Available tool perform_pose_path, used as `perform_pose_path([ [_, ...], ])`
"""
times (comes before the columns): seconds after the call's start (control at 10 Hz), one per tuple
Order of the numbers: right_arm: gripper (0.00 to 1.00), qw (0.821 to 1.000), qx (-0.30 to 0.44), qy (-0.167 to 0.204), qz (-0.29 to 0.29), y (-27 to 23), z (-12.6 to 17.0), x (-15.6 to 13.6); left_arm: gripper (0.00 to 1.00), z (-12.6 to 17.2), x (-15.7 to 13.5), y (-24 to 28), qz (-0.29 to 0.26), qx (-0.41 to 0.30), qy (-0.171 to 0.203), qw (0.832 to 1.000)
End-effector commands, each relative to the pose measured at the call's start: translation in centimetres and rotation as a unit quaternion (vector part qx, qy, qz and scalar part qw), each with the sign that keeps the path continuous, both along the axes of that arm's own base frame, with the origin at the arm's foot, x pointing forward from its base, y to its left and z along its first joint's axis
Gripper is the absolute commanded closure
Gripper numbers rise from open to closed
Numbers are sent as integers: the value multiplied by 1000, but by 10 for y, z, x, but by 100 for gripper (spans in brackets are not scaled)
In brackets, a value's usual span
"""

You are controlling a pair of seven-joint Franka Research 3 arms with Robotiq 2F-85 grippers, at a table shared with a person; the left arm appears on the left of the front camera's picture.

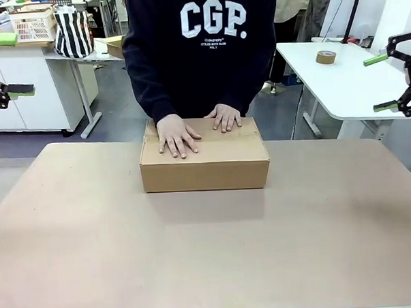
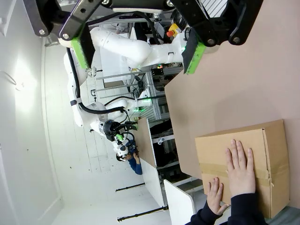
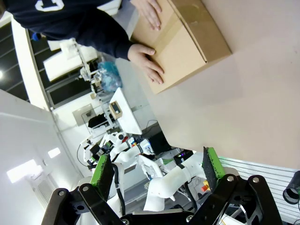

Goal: Pack the gift set into the box.
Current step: Press and hold the closed box until the human finishes sealing it.

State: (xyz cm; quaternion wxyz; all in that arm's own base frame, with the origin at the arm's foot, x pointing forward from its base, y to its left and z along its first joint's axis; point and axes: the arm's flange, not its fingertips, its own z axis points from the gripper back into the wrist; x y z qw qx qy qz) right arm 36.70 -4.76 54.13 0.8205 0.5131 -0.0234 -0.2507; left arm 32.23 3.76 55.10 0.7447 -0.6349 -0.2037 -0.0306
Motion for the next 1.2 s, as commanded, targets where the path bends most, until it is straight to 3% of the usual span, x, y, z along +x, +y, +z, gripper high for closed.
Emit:
perform_pose_path([
  [0.0,0,1000,-5,-9,9,-2,0,1,0,1,0,-1,-3,-7,-10,1000],
  [1.1,0,1000,-5,-9,9,-2,0,1,0,1,0,-1,-3,-7,-10,1000],
])
